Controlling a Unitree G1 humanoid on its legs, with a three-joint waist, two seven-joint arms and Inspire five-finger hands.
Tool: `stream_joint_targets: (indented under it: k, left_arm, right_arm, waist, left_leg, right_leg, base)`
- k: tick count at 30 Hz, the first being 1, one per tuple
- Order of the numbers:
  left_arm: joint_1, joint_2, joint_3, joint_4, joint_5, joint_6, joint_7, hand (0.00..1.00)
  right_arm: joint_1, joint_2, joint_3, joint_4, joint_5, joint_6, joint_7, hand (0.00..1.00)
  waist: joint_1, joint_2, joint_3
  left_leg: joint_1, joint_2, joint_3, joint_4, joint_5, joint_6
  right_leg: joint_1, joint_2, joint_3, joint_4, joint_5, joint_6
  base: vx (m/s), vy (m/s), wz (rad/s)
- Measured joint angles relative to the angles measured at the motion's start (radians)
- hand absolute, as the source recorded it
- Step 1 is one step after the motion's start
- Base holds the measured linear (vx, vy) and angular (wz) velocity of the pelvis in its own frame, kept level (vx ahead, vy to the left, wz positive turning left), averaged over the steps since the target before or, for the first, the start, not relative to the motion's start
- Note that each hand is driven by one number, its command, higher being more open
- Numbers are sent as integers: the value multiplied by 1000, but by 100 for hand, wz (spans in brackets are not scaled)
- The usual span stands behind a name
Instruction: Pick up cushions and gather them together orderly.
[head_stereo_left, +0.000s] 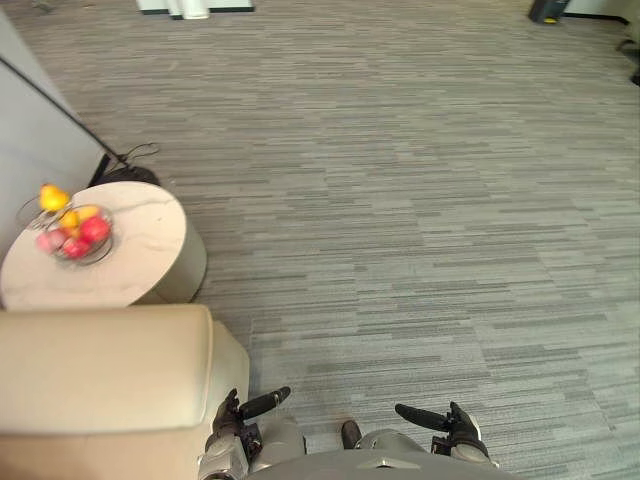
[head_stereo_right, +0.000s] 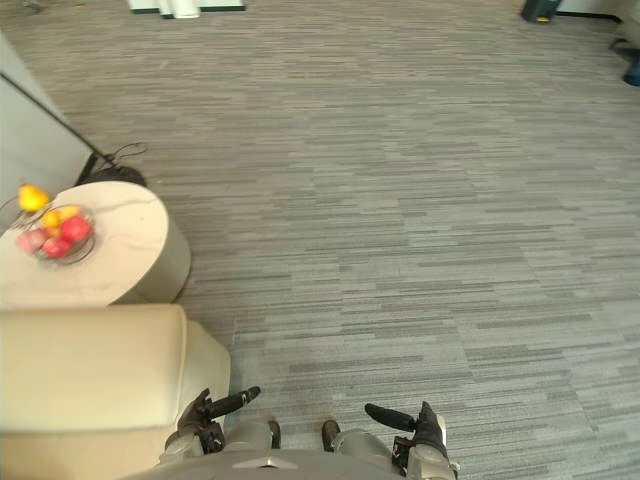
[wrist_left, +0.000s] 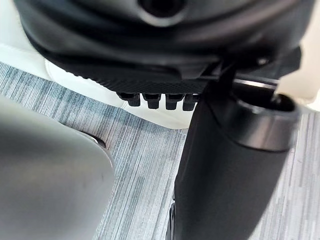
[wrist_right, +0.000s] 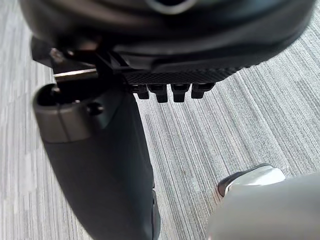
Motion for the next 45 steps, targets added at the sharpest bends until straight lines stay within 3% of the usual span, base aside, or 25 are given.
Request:
stream_joint_targets:
  k: [2, 3, 4, 5, 7, 8, 12, 14, 16, 18, 20, 24, 25, 27, 30, 32, 34, 35, 36, 40, 41, 42, 43, 44, 45]
  left_arm:
    - [7, 2, -9, 1, -3, 0, 2, 100]
    - [2, 4, -25, 0, -8, -2, 3, 100]
    - [1, 1, -35, -1, -8, -5, 3, 100]
    - [-18, 11, -84, 2, -19, -7, -1, 100]
    - [-22, 30, -148, 0, -30, -11, 3, 100]
    - [-24, 46, -177, 6, -32, -10, 2, 100]
    - [-25, 63, -216, 33, -29, -4, -3, 100]
    - [-35, 60, -206, 34, -26, -2, -3, 100]
    - [-31, 47, -165, 2, -27, -3, -3, 100]
    - [-32, 50, -164, -10, -30, -3, -2, 100]
    - [-33, 45, -164, -37, -30, -5, -3, 100]
    - [-37, 32, -159, -44, -30, -9, -2, 100]
    - [-38, 30, -158, -44, -31, -11, -3, 100]
    - [-32, 20, -157, -44, -33, -11, -3, 100]
    - [-32, 36, -158, -42, -23, -9, -7, 100]
    - [-20, 38, -158, -42, -22, -3, -8, 100]
    - [-14, 43, -166, -39, -22, -1, -7, 100]
    - [-11, 39, -177, -38, -22, 1, -3, 100]
    - [-7, 38, -179, -38, -23, 1, -2, 100]
    - [-4, 45, -175, -21, -24, 1, 1, 100]
    - [-4, 48, -178, -10, -24, 1, 0, 100]
    - [-7, 63, -203, 11, -24, -1, -2, 100]
    - [-6, 65, -212, 20, -23, -1, -1, 100]
    - [-12, 61, -215, 42, -23, 0, 0, 100]
    - [-14, 53, -212, 46, -26, 1, -3, 100]
  right_arm:
    - [-12, 11, 30, -18, 0, -4, 6, 100]
    - [-26, 21, 30, -14, 0, -5, 8, 100]
    - [-33, 24, 29, -10, 0, -3, 8, 100]
    - [-61, 33, 27, 12, 0, -5, 10, 100]
    - [-76, 35, 27, 35, 0, -4, 16, 100]
    - [-88, 34, 26, 53, 0, -5, 15, 100]
    - [-84, 7, 17, 111, 2, -7, 11, 100]
    - [-83, 4, -8, 109, 3, -10, 7, 100]
    - [-63, -16, -12, 78, 23, -12, -10, 100]
    - [-63, -14, -10, 78, 24, -10, -15, 100]
    - [-64, -4, -10, 72, 26, -8, -16, 100]
    - [-65, 8, -13, 64, 42, -2, -20, 100]
    - [-65, 9, -13, 63, 42, -3, -21, 100]
    - [-56, 16, -14, 63, 42, 0, -21, 100]
    - [-38, 45, -14, 46, 41, 1, -11, 100]
    - [-21, 46, -14, 27, 39, 0, -2, 100]
    - [-19, 45, -14, 1, 38, 0, 4, 100]
    - [-18, 38, -14, -21, 36, -7, 12, 100]
    - [-15, 35, -14, -36, 21, -16, 12, 100]
    - [-29, 37, -15, -43, 18, -35, 12, 100]
    - [-38, 36, -15, -38, 18, -39, 13, 100]
    - [-53, 30, -19, -10, 19, -40, 15, 100]
    - [-66, 19, -23, 5, 18, -32, 16, 100]
    - [-84, -3, -24, 42, 18, -25, 17, 100]
    - [-93, -13, -29, 57, 17, -22, 16, 100]
  waist:
    - [16, 4, -3]
    - [18, -2, -4]
    - [20, 5, -10]
    - [16, 1, -1]
    - [18, -6, -3]
    - [16, -3, 2]
    - [8, -7, 15]
    - [-1, -4, 39]
    - [15, 33, 69]
    - [21, 32, 71]
    - [23, 19, 79]
    - [32, 9, 75]
    - [40, 10, 73]
    - [58, 16, 61]
    - [57, -23, 41]
    - [59, -31, 36]
    - [52, -39, 40]
    - [45, -30, 44]
    - [34, -26, 41]
    - [21, -23, 46]
    - [12, -20, 47]
    - [-5, -25, 48]
    - [-13, -23, 46]
    - [-12, 2, 47]
    - [-7, 13, 48]
  left_leg:
    - [-18, 10, 38, 119, 1, -2]
    - [-44, 11, 45, 114, -57, 24]
    - [-24, 10, 40, 14, -58, 44]
    - [37, -2, 84, -139, 58, 13]
    - [64, -16, 140, -164, 60, 12]
    - [88, -19, 158, -178, 59, 12]
    - [122, 6, 146, -86, 44, 0]
    - [81, 43, 126, 83, 27, -14]
    - [-93, 128, 24, 538, -7, 28]
    - [-156, 118, -33, 594, -35, 19]
    - [-214, 91, -66, 527, -44, 12]
    - [-246, -7, -170, 143, -14, -21]
    - [-243, -34, -206, 23, 33, -22]
    - [-209, -57, -222, -20, 181, -11]
    - [-196, -76, -145, 73, 68, 30]
    - [-123, -89, -90, 71, 14, 58]
    - [-39, -109, -52, 51, -12, 90]
    - [36, -109, -44, 33, -44, 95]
    - [99, -97, -35, 4, -63, 95]
    - [254, -24, -6, -118, -91, 67]
    - [279, -1, 1, -151, -92, 56]
    - [302, 9, -3, -189, -91, 53]
    - [317, 12, -13, -199, -90, 46]
    - [330, 35, -39, -200, -84, 39]
    - [325, 42, -61, -191, -65, 20]
  right_leg:
    - [-8, -30, -126, 23, 11, -14]
    - [-9, -53, -226, 19, 13, -17]
    - [-17, -62, -284, 20, 13, -17]
    - [-30, -132, -496, 20, -45, -14]
    - [-16, -215, -723, -11, -76, -21]
    - [10, -220, -780, -45, -68, -49]
    - [97, -161, -696, -124, -39, -65]
    - [146, -142, -683, -159, -36, -71]
    - [224, -76, -620, -188, -55, -104]
    - [238, -65, -582, -187, -65, -111]
    - [257, -66, -533, -189, -68, -95]
    - [278, -84, -426, -204, -91, -66]
    - [285, -92, -385, -208, -102, -51]
    - [314, -108, -311, -207, -129, -17]
    - [311, -160, -238, -136, -163, 30]
    - [238, -194, -223, 113, -192, 85]
    - [93, -237, -229, 482, -138, 179]
    - [16, -269, -271, 660, -138, 177]
    - [-33, -298, -340, 713, -156, 144]
    - [-134, -308, -508, 527, -178, 104]
    - [-159, -290, -531, 376, -160, 105]
    - [-183, -270, -519, 140, -37, 93]
    - [-177, -260, -517, 116, 52, 75]
    - [-159, -229, -522, 105, 62, 16]
    - [-161, -222, -520, 113, 55, 6]
  base:
    - [193, 32, -137]
    - [74, -23, -128]
    - [-54, -80, -112]
    - [-84, -75, -90]
    - [34, -45, -92]
    - [147, -45, -79]
    - [176, -86, -60]
    - [75, -97, -34]
    - [79, -83, -70]
    - [108, -5, -76]
    - [164, -15, -79]
    - [241, 67, -76]
    - [323, 118, -98]
    - [543, 187, -100]
    - [494, 152, -65]
    - [526, 166, -69]
    - [360, 93, -60]
    - [392, 51, -45]
    - [461, 53, -33]
    - [377, -62, -25]
    - [498, -209, -17]
    - [524, -246, -5]
    - [514, -264, -3]
    - [333, -169, -15]
    - [536, -307, -20]
